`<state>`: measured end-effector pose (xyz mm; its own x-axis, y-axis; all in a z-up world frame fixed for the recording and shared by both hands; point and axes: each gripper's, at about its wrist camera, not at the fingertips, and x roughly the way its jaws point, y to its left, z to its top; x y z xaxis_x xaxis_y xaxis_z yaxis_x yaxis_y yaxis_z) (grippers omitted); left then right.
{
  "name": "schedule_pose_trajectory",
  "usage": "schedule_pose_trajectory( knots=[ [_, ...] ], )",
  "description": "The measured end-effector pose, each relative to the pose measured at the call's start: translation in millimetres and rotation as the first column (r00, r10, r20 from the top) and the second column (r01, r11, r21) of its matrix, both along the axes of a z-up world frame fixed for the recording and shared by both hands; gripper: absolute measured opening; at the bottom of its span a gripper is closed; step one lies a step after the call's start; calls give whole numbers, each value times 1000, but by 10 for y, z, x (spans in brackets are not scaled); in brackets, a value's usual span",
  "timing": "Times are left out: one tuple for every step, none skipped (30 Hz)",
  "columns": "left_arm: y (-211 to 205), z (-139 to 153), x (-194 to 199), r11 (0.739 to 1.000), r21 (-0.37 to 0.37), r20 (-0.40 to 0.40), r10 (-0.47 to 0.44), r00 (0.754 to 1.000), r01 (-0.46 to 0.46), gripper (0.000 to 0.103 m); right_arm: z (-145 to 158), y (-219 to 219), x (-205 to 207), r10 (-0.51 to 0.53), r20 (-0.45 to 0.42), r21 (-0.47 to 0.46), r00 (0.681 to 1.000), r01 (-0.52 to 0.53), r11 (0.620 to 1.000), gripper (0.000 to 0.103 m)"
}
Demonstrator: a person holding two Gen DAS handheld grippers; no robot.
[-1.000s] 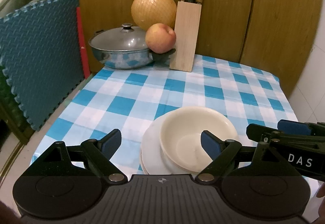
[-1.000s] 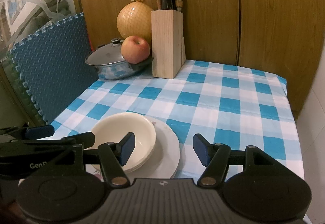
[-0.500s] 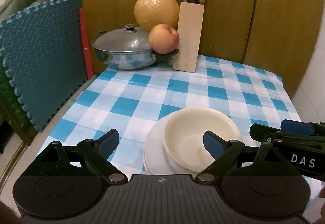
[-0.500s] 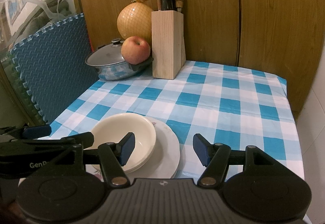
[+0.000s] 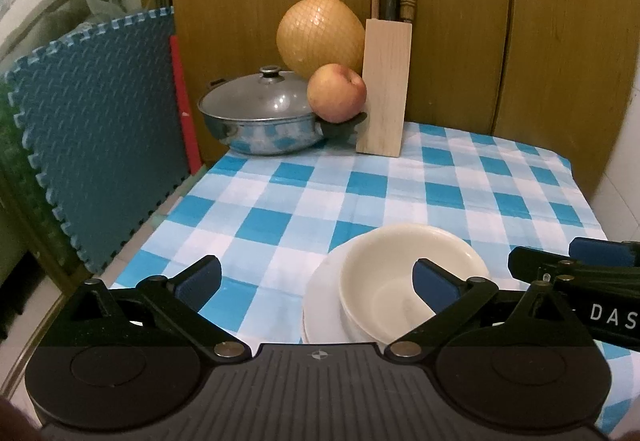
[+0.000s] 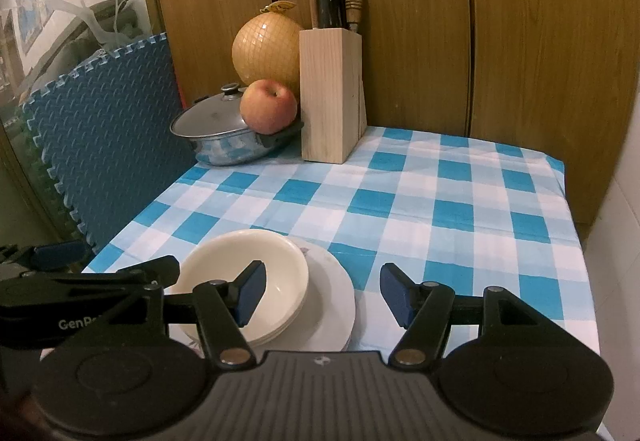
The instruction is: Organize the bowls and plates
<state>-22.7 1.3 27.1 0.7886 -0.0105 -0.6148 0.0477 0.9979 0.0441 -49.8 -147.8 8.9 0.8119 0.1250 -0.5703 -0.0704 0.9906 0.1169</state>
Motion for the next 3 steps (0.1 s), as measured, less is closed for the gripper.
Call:
schedule_pose_trajectory(
  knots=[
    [1, 4, -3, 1000, 0, 3, -2, 1000, 2, 103, 1, 0, 1, 1, 0, 1, 1000, -1, 1000, 57],
    [8, 5, -6, 1000, -1, 7, -2, 1000, 2, 103, -1, -2, 1, 2, 1, 4, 1000, -2, 1000, 57],
    [10, 8, -10, 1000, -3, 8, -2, 1000, 2, 103, 1, -3, -2, 1, 2, 6, 1000, -1, 1000, 57]
  ],
)
